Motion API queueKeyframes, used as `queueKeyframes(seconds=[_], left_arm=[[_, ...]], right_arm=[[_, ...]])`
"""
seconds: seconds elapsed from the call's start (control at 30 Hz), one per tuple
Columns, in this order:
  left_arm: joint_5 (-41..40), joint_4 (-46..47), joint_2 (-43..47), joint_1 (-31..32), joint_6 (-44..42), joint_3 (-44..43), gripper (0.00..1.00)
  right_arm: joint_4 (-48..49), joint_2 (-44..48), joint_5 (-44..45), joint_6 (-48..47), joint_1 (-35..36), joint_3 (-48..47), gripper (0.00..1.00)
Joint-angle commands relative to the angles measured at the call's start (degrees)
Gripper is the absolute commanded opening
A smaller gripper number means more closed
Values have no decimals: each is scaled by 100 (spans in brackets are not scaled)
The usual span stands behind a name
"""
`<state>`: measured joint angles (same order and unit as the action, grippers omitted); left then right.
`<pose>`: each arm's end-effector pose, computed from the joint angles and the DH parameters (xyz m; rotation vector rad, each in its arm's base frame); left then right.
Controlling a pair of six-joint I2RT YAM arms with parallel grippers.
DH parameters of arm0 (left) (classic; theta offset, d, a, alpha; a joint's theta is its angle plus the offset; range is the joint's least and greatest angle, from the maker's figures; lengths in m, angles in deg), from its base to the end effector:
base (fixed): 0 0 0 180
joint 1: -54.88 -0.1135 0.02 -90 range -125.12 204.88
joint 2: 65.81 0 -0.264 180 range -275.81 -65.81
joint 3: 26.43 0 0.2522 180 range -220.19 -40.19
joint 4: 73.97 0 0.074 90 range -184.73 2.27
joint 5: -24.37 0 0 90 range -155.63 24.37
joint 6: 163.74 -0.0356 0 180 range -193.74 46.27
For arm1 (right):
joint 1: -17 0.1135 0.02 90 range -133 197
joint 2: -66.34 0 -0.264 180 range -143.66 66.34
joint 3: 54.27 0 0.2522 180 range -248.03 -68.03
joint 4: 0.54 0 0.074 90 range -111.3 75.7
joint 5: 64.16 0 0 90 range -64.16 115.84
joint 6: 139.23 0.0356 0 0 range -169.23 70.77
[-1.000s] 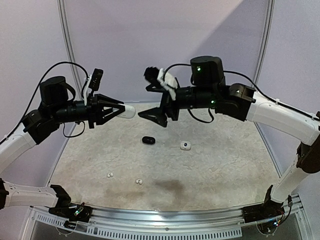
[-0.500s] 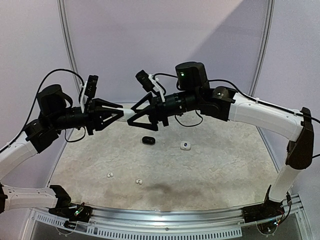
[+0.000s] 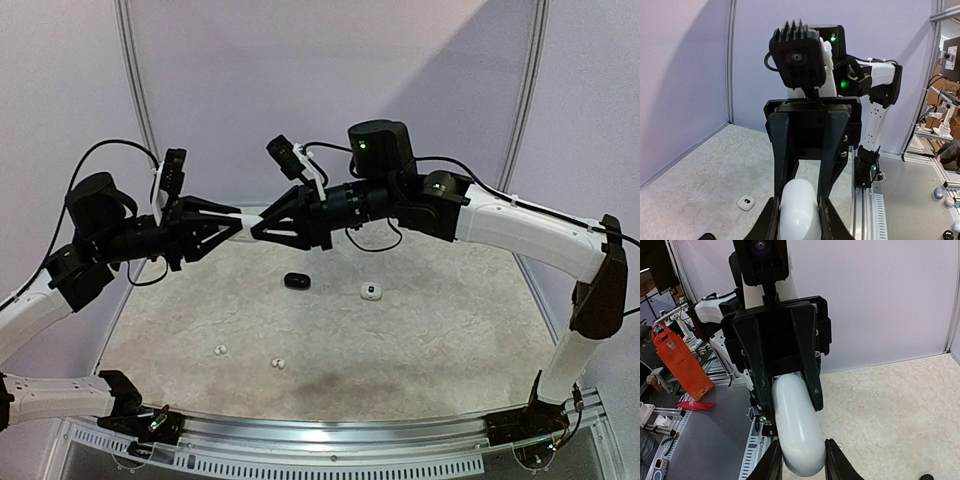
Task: Insert the wireless bluetooth earbuds into the charging case
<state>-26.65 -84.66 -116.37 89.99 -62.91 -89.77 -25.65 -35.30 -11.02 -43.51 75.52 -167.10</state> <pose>0.1506 -0.1333 0.3769 0.8874 1.4038 -1.1391 0.2012 0.3695 0.3964 -1.3046 1.5000 1.3432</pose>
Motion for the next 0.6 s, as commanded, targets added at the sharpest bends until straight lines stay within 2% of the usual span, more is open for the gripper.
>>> queueKeyframes(seconds=[0.0, 0.07, 0.13, 0.27, 0.3, 0.33, 0.37, 0.4, 0.43, 0.5, 0.57], left_arm=[[-35, 417, 50, -31, 232, 188, 0], [-40, 431, 55, -31, 254, 190, 0], [-74, 431, 44, -31, 266, 186, 0], [-277, 422, 103, -67, 340, 262, 1], [-279, 395, 145, -105, 296, 317, 21], [-196, 332, 212, -161, 182, 363, 55], [-111, 194, 299, -221, 22, 394, 82], [-30, 24, 374, -270, -143, 431, 92], [22, -177, 427, -313, -293, 450, 94], [116, -598, 558, -355, -596, 507, 94], [188, -837, 656, -356, -870, 551, 90]], right_arm=[[-144, -188, -34, -107, 86, -262, 24], [-308, -250, -36, -157, 100, -372, 15], [-365, -253, 45, -287, 106, -393, 0], [-376, -106, 196, -492, 111, -402, 0], [-405, -63, 283, -508, 108, -396, 0], [-439, 30, 377, -681, 111, -383, 0], [-474, 114, 469, -837, 107, -373, 0], [-504, 170, 542, -955, 107, -350, 0], [-531, 250, 607, -1030, 108, -347, 0], [-630, 299, 688, -1177, 108, -386, 0], [-704, 302, 732, -1283, 112, -442, 0]])
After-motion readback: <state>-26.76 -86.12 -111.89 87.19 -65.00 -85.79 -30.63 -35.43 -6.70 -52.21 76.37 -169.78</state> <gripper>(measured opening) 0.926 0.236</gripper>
